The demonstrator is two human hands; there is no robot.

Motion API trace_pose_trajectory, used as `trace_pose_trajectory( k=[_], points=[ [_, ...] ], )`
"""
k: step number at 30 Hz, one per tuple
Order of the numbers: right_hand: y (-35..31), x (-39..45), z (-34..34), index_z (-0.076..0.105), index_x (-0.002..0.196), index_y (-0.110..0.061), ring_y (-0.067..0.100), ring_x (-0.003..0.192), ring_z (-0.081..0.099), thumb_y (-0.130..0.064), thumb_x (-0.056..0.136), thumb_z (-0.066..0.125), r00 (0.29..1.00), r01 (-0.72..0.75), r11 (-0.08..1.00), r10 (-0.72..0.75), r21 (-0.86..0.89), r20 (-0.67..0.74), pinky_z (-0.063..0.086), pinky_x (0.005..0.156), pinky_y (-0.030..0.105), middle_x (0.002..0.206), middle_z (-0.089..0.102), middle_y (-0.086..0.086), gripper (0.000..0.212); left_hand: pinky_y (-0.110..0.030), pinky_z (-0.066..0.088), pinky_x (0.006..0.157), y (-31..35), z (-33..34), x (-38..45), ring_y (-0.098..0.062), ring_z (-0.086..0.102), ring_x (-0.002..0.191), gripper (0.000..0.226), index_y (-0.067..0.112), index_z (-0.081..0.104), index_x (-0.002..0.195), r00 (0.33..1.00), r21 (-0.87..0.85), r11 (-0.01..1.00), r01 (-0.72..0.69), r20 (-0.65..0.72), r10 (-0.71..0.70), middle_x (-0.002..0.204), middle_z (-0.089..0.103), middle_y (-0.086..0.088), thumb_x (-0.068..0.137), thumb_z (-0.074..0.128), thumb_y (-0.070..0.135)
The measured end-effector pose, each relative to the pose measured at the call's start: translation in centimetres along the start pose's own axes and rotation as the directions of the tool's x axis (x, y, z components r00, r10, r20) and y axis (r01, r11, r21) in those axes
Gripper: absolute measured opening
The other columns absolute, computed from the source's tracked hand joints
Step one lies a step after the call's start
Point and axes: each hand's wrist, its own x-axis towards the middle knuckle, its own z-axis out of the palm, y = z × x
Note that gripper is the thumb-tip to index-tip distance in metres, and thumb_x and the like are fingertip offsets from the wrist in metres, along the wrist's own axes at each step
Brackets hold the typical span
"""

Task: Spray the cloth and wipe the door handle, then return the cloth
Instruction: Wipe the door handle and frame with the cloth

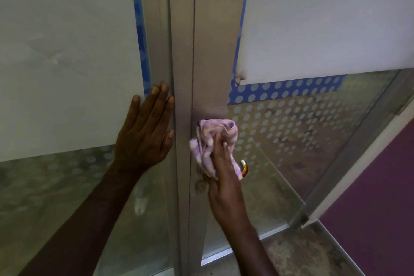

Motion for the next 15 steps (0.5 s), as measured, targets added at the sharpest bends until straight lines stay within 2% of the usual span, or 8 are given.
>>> trace_pose_trajectory(
  k=[2,4,5,7,8,11,13,15],
  points=[
    [-1.0,-0.5,-2.7,0.047,0.151,-0.038,0.013,0.116,0.061,0.001,0.094,0.044,0.976,-0.095,0.955,0.145,0.281,-0.161,0.051,0.096,0.031,0.132,0.066,-0.001,0.069,-0.052,0.003,0.131,0.0,0.0,0.0,-0.033,0.007,0.161,0.066,-0.001,0.017,0.164,1.0,0.002,1.0,-0.009,-0.003,0.009,0.173,0.005,-0.019,0.108,0.033,0.031],
    [-1.0,-0.9,-5.2,0.077,0.113,-0.04,0.008,0.075,0.067,0.003,0.081,0.05,0.874,-0.179,0.731,0.425,0.659,-0.235,0.054,0.063,0.018,0.093,0.076,-0.005,0.06,-0.052,0.002,0.131,0.1,0.0,0.1,-0.032,0.004,0.162,0.066,-0.001,0.014,0.164,1.0,-0.007,1.0,-0.013,-0.003,0.013,0.173,0.003,-0.018,0.109,0.032,0.031],
    [-0.7,-1.2,-6.3,0.082,0.098,-0.031,0.008,0.072,0.07,0.004,0.072,0.049,0.839,-0.146,0.516,0.517,0.844,-0.172,0.056,0.063,0.018,0.089,0.076,-0.002,0.055,-0.052,0.002,0.131,0.0,0.0,0.1,-0.032,0.003,0.161,0.066,0.0,0.014,0.164,1.0,-0.013,1.0,-0.013,-0.005,0.013,0.172,0.004,-0.019,0.109,0.033,0.03],
    [-0.3,-2.1,-7.9,0.081,0.094,-0.02,0.019,0.102,0.074,-0.002,0.067,0.047,0.843,-0.058,0.071,0.537,0.996,0.011,0.058,0.093,0.037,0.111,0.077,0.007,0.047,-0.052,0.003,0.131,-0.1,-0.1,0.3,-0.031,0.003,0.161,0.066,0.0,0.014,0.164,1.0,-0.032,0.999,-0.003,-0.008,0.003,0.171,0.008,-0.02,0.109,0.034,0.031],
    [-0.2,-2.6,-8.3,0.079,0.101,-0.018,0.025,0.119,0.068,-0.007,0.069,0.05,0.851,-0.025,-0.041,0.524,0.999,0.043,0.05,0.105,0.047,0.125,0.073,0.009,0.045,-0.052,0.003,0.131,0.0,-0.2,0.4,-0.031,0.003,0.161,0.066,0.0,0.013,0.163,1.0,-0.056,0.998,0.008,-0.008,-0.009,0.17,0.01,-0.021,0.109,0.035,0.031],
    [-0.1,-3.8,-8.3,0.061,0.141,-0.022,0.032,0.139,0.053,-0.029,0.077,0.07,0.866,-0.029,-0.099,0.494,0.995,0.074,0.032,0.117,0.059,0.148,0.059,0.009,0.065,-0.054,0.001,0.13,1.2,-0.6,-0.5,-0.032,0.003,0.161,0.069,-0.001,0.016,0.162,0.998,-0.146,0.987,0.06,0.021,-0.057,0.17,0.011,-0.023,0.106,0.04,0.031],
    [0.1,-4.0,-7.9,0.057,0.146,-0.022,0.034,0.137,0.056,-0.035,0.074,0.085,0.866,-0.073,-0.132,0.483,0.989,0.129,0.037,0.113,0.06,0.148,0.059,0.012,0.079,-0.054,0.001,0.13,2.5,-0.6,-2.1,-0.032,0.002,0.162,0.072,-0.003,0.018,0.161,0.995,-0.147,0.986,0.077,0.067,-0.067,0.169,0.015,-0.025,0.103,0.044,0.03],
    [0.4,-3.6,-7.5,0.054,0.147,-0.015,0.032,0.13,0.062,-0.024,0.084,0.073,0.857,-0.111,-0.129,0.49,0.985,0.16,0.052,0.1,0.055,0.143,0.063,0.014,0.066,-0.054,0.0,0.13,3.2,-0.2,-3.7,-0.032,0.001,0.162,0.074,-0.003,0.017,0.161,0.994,-0.109,0.992,0.067,0.088,-0.057,0.171,0.011,-0.023,0.101,0.045,0.03]
  ],
)
